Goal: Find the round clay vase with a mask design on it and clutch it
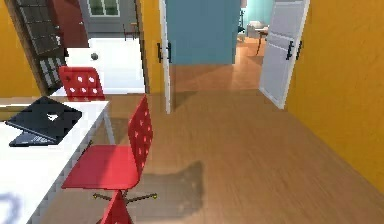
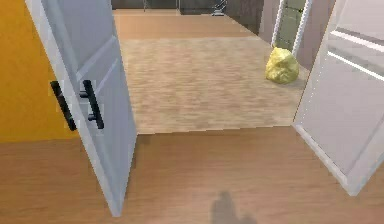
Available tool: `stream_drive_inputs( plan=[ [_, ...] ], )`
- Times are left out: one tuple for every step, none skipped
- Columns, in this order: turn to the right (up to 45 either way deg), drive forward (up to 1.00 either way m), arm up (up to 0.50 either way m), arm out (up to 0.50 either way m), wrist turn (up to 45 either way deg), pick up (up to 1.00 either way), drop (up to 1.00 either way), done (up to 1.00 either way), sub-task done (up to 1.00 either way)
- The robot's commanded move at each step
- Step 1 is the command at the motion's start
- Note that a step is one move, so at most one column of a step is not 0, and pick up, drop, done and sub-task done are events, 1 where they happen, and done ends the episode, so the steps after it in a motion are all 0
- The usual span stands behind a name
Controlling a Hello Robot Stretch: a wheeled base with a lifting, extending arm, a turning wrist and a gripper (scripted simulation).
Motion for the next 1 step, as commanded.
stream_drive_inputs(
  plan=[
    [0.0, 0.5, 0.0, 0.0, 0.0, 0.0, 0.0, 0.0, 0.0]
  ],
)
